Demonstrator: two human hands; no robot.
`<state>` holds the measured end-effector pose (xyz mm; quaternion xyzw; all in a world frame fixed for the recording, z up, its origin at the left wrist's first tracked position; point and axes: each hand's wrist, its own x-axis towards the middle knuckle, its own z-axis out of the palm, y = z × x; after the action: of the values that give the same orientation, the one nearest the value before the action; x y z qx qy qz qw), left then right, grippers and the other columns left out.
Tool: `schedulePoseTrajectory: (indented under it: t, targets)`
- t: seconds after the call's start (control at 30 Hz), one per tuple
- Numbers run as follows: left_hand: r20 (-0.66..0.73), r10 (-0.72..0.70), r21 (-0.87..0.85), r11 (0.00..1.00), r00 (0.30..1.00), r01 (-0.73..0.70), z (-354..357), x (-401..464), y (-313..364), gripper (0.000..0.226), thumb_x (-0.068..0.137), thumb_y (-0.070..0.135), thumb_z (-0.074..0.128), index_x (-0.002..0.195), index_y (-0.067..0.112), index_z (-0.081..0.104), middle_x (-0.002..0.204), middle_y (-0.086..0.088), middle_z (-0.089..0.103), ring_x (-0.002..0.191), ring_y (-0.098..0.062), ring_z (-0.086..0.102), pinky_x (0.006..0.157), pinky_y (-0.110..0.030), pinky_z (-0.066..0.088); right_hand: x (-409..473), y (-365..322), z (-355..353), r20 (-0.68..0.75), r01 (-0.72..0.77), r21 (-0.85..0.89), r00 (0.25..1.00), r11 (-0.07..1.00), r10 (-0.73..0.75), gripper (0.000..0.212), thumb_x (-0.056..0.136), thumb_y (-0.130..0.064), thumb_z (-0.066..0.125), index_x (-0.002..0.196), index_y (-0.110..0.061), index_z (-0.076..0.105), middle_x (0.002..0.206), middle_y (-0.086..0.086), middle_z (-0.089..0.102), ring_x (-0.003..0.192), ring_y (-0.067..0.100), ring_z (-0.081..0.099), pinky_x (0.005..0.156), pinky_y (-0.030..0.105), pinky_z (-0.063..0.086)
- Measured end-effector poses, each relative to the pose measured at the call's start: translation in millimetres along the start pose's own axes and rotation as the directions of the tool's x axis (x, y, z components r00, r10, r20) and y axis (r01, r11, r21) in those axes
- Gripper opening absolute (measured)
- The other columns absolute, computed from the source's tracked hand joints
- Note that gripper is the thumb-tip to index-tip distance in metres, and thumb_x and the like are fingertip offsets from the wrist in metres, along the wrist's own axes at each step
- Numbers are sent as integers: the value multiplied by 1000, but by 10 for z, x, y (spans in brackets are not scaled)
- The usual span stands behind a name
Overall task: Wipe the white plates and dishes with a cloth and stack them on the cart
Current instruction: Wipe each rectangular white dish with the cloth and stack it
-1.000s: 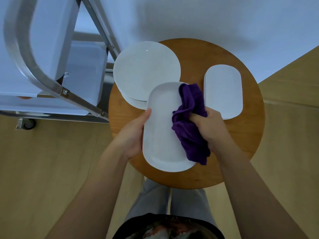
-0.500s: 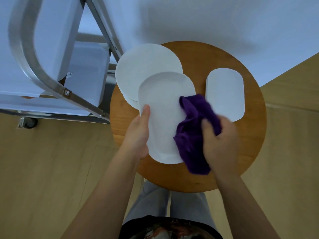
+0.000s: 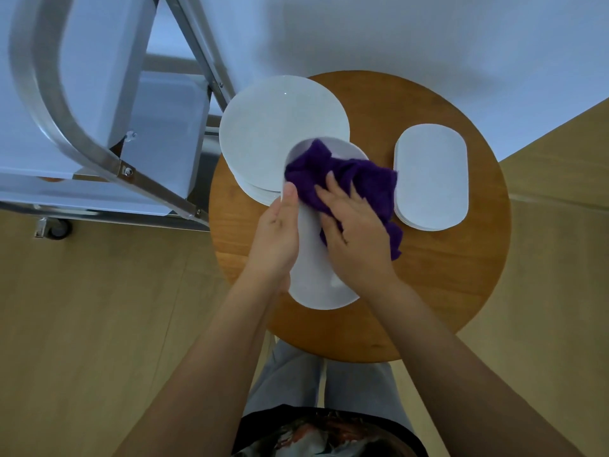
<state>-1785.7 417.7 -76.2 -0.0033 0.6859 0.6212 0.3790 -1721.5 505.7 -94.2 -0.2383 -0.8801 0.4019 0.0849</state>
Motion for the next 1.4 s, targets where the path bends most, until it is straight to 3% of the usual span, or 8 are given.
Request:
schedulePoseTrajectory:
  t: [0.2, 0.4, 0.67, 0.77, 0.9, 1.13, 1.27, 1.4]
  targets:
    - [-124, -103, -76, 993, 987, 95, -31, 42, -6, 39, 95, 57, 30, 95, 34, 61, 77, 15, 72, 74, 1, 67, 51, -9, 49, -308, -104, 99, 139, 63, 101, 987, 993, -77, 43, 93, -20, 39, 135, -14, 47, 140, 1, 48, 135, 20, 36, 113, 32, 20]
    - [-173, -218, -105, 974, 960, 202, -13, 52, 15, 46, 93, 62, 29, 90, 29, 61, 91, 1, 70, 90, -15, 65, 69, -26, 52, -406, -16, -10, 287, 70, 187, 950, 980, -123, 42, 94, -25, 38, 133, -17, 51, 138, -5, 49, 133, -1, 25, 112, 19, 10]
    - [-215, -306, -232, 938, 927, 256, -26, 115, 179, 36, 92, 59, 37, 83, 28, 53, 89, 3, 65, 85, -21, 62, 62, -33, 55, -631, 220, -120, 196, 409, -188, 906, 893, -374, 37, 66, -16, 83, 101, -9, 71, 112, 4, 68, 105, 27, 63, 85, 38, 50]
    - [-182, -345, -237, 924, 921, 300, 35, 88, 211, 32, 94, 55, 38, 87, 28, 54, 93, 2, 66, 89, -22, 63, 71, -37, 57, -578, 180, -174, -7, 342, -176, 937, 923, -349, 22, 66, -4, 80, 87, -6, 73, 94, 6, 72, 86, 24, 67, 72, 36, 54]
    - [-65, -268, -198, 948, 961, 251, -79, 9, 280, 50, 87, 63, 40, 113, 25, 57, 109, -2, 69, 97, -22, 68, 80, -42, 58, -493, -13, -423, -59, 103, 212, 994, 972, -92, 23, 74, -9, 76, 92, -21, 67, 91, -15, 65, 90, 5, 61, 74, 18, 52]
    - [-231, -67, 0, 998, 971, 69, -378, -33, 322, 71, 76, 71, 50, 133, 30, 40, 124, 9, 52, 114, -14, 52, 103, -48, 40, -359, -147, -904, 193, -233, 778, 972, 584, 131, 28, 61, -22, 78, 80, -39, 69, 81, -15, 68, 83, 7, 67, 61, 20, 54]
    - [152, -9, -387, 920, 988, 68, -655, -49, 343, 87, 58, 47, 84, 130, 11, 49, 119, -6, 66, 105, -20, 66, 78, -35, 58, -287, 10, -1016, 335, -385, 849, 922, 362, 195, 34, 63, -14, 74, 95, -24, 70, 93, 2, 71, 85, 19, 69, 66, 29, 56]
    - [342, -87, -422, 875, 936, 236, -702, -194, 320, 96, 35, 16, 95, 121, 3, 55, 112, -16, 68, 99, -29, 67, 72, -38, 59, -263, 140, -1091, 390, -491, 824, 853, 282, 346, 33, 64, -16, 76, 97, -14, 71, 92, 7, 72, 83, 23, 69, 66, 31, 56]
